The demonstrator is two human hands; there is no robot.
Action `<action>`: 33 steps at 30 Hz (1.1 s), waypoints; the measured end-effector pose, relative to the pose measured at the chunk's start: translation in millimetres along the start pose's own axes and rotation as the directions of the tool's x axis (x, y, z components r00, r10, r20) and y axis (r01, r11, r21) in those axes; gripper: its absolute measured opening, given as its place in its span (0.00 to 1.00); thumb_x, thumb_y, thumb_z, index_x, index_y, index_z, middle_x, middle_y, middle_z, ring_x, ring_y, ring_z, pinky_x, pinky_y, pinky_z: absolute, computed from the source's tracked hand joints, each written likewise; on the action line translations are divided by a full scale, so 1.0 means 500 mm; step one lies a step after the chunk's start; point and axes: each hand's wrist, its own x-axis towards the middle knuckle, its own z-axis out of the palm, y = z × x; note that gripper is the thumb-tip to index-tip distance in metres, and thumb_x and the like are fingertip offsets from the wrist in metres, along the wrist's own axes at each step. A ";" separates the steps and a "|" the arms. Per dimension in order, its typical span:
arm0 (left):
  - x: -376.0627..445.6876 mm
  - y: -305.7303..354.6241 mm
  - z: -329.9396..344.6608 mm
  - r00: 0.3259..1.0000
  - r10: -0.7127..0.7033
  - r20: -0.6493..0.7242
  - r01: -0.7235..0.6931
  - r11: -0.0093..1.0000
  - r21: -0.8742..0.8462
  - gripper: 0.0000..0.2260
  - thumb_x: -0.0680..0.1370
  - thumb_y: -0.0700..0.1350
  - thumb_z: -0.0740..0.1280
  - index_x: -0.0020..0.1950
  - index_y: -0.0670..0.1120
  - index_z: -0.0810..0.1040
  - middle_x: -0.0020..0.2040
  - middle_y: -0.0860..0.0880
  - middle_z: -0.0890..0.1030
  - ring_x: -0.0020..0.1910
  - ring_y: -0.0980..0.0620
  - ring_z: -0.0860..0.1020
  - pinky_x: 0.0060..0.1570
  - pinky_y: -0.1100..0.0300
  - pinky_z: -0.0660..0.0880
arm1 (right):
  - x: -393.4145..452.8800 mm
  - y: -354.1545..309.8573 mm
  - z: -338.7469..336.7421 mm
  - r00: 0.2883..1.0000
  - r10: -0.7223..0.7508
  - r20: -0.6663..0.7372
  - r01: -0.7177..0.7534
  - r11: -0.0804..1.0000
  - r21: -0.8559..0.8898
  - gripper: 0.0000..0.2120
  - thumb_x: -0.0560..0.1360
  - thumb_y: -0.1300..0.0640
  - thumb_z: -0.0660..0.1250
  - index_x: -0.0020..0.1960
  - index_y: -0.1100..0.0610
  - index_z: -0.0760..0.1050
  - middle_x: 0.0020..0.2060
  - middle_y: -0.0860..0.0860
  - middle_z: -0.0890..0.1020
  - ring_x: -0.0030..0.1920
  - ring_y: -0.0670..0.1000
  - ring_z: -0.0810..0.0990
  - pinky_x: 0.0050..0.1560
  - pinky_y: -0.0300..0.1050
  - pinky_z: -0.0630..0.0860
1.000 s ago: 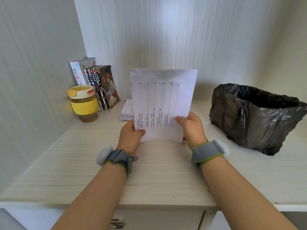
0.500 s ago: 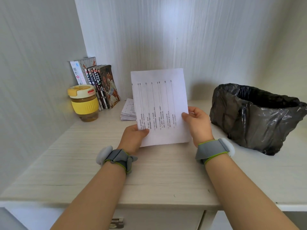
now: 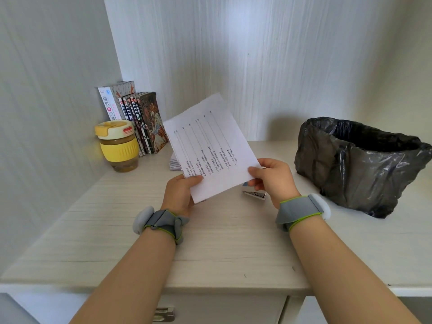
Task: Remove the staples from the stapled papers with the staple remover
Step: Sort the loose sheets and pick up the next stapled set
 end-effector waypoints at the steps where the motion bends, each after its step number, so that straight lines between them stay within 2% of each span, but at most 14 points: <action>1: -0.003 0.002 0.002 1.000 -0.018 0.014 0.018 1.000 -0.002 0.07 0.75 0.36 0.62 0.45 0.46 0.77 0.43 0.50 0.81 0.39 0.50 0.78 0.26 0.63 0.75 | 0.000 -0.001 -0.001 1.000 0.008 -0.002 -0.008 1.000 0.010 0.07 0.73 0.71 0.62 0.49 0.63 0.74 0.30 0.56 0.77 0.17 0.43 0.73 0.18 0.32 0.67; 4: -0.007 0.004 0.006 0.997 -0.061 0.053 0.061 0.998 0.000 0.05 0.77 0.41 0.61 0.45 0.49 0.76 0.43 0.51 0.80 0.38 0.50 0.77 0.22 0.66 0.71 | 0.001 -0.002 -0.004 1.000 0.026 -0.017 -0.025 0.999 0.027 0.07 0.73 0.71 0.62 0.48 0.63 0.74 0.30 0.55 0.77 0.17 0.42 0.74 0.18 0.31 0.67; 8: -0.004 -0.001 0.005 0.998 -0.050 0.042 0.049 0.999 0.018 0.04 0.77 0.41 0.62 0.47 0.46 0.76 0.45 0.48 0.80 0.37 0.49 0.76 0.20 0.68 0.68 | 0.002 -0.001 -0.004 0.999 0.047 -0.023 -0.046 0.998 0.030 0.07 0.72 0.71 0.62 0.49 0.64 0.75 0.30 0.55 0.77 0.17 0.43 0.74 0.18 0.31 0.67; 13: -0.002 -0.004 0.006 1.000 -0.005 0.022 0.004 0.999 0.054 0.04 0.77 0.40 0.63 0.50 0.41 0.75 0.42 0.47 0.79 0.33 0.49 0.75 0.20 0.68 0.69 | 0.006 0.002 -0.005 0.999 0.045 -0.022 -0.045 0.999 0.024 0.06 0.72 0.70 0.63 0.47 0.64 0.75 0.29 0.56 0.77 0.17 0.43 0.74 0.18 0.32 0.69; 16: 0.002 -0.007 0.003 0.999 0.049 -0.016 -0.049 0.998 0.047 0.05 0.77 0.39 0.63 0.52 0.41 0.75 0.43 0.48 0.79 0.35 0.50 0.77 0.21 0.67 0.72 | 0.009 0.008 -0.002 1.000 -0.006 -0.021 0.005 0.999 -0.034 0.03 0.75 0.65 0.63 0.44 0.62 0.75 0.27 0.53 0.79 0.18 0.44 0.74 0.20 0.33 0.70; 17: 0.004 -0.008 0.002 0.997 0.063 -0.038 -0.061 0.998 0.031 0.05 0.77 0.39 0.63 0.52 0.42 0.76 0.43 0.49 0.79 0.37 0.51 0.77 0.23 0.67 0.73 | 0.011 0.010 -0.003 0.999 -0.023 -0.033 0.022 0.998 -0.057 0.05 0.75 0.63 0.63 0.42 0.62 0.76 0.25 0.52 0.80 0.18 0.44 0.74 0.21 0.33 0.70; 19: 0.011 -0.009 -0.005 0.993 0.072 -0.091 -0.071 0.997 0.014 0.03 0.77 0.39 0.64 0.47 0.44 0.77 0.43 0.52 0.80 0.39 0.52 0.78 0.28 0.62 0.76 | 0.016 0.014 -0.004 0.993 -0.062 -0.098 0.049 0.990 -0.131 0.06 0.75 0.62 0.63 0.42 0.61 0.77 0.28 0.51 0.81 0.24 0.45 0.76 0.26 0.34 0.74; 20: 0.016 -0.011 -0.008 0.990 0.074 -0.118 -0.073 0.997 0.013 0.03 0.77 0.40 0.64 0.45 0.46 0.77 0.43 0.52 0.80 0.40 0.52 0.78 0.33 0.59 0.77 | 0.020 0.016 -0.008 0.985 -0.096 -0.146 0.061 0.971 -0.229 0.06 0.73 0.64 0.63 0.45 0.62 0.78 0.32 0.51 0.82 0.30 0.47 0.78 0.33 0.37 0.77; 22: 0.025 -0.014 -0.015 0.983 0.087 -0.160 -0.084 0.996 0.023 0.05 0.77 0.41 0.65 0.42 0.49 0.77 0.43 0.52 0.80 0.42 0.52 0.78 0.42 0.55 0.77 | 0.024 0.020 -0.016 0.970 -0.146 -0.193 0.032 0.867 -0.497 0.13 0.70 0.66 0.62 0.51 0.58 0.79 0.42 0.52 0.82 0.46 0.53 0.79 0.51 0.45 0.77; 23: 0.028 -0.016 -0.018 0.980 0.097 -0.174 -0.094 0.995 0.031 0.05 0.77 0.41 0.65 0.42 0.49 0.77 0.43 0.52 0.79 0.42 0.52 0.78 0.44 0.54 0.76 | 0.023 0.019 -0.018 0.976 -0.132 -0.175 0.001 0.801 -0.599 0.16 0.68 0.65 0.62 0.54 0.56 0.79 0.47 0.53 0.81 0.53 0.55 0.77 0.56 0.48 0.75; 25: 0.034 -0.019 -0.021 0.974 0.114 -0.195 -0.108 0.993 0.041 0.06 0.76 0.41 0.65 0.41 0.49 0.77 0.42 0.53 0.79 0.42 0.52 0.78 0.47 0.52 0.76 | 0.020 0.022 -0.019 0.995 -0.034 -0.099 -0.048 0.691 -0.721 0.20 0.68 0.64 0.63 0.59 0.55 0.77 0.56 0.55 0.79 0.61 0.57 0.74 0.61 0.50 0.72; 28: 0.038 -0.021 -0.022 0.973 0.124 -0.197 -0.117 0.992 0.046 0.07 0.76 0.41 0.65 0.40 0.51 0.77 0.41 0.55 0.79 0.42 0.53 0.78 0.45 0.54 0.76 | 0.017 0.028 -0.016 0.999 0.051 -0.001 -0.031 0.588 -0.808 0.17 0.69 0.64 0.63 0.57 0.58 0.78 0.57 0.57 0.79 0.59 0.58 0.75 0.60 0.48 0.73; 31: 0.039 -0.023 -0.021 0.973 0.127 -0.194 -0.120 0.992 0.045 0.07 0.76 0.40 0.65 0.40 0.51 0.77 0.41 0.55 0.79 0.42 0.54 0.78 0.42 0.56 0.76 | 0.016 0.030 -0.014 0.998 0.012 0.069 0.051 0.559 -0.828 0.18 0.69 0.69 0.59 0.50 0.55 0.81 0.53 0.58 0.80 0.58 0.59 0.75 0.57 0.47 0.74; 33: 0.039 -0.023 -0.021 0.973 0.123 -0.193 -0.116 0.992 0.046 0.06 0.76 0.41 0.65 0.41 0.50 0.77 0.42 0.54 0.79 0.42 0.53 0.78 0.45 0.53 0.77 | 0.017 0.033 -0.014 0.992 -0.028 0.122 0.118 0.538 -0.835 0.21 0.70 0.71 0.57 0.52 0.54 0.81 0.56 0.57 0.78 0.61 0.59 0.71 0.61 0.46 0.70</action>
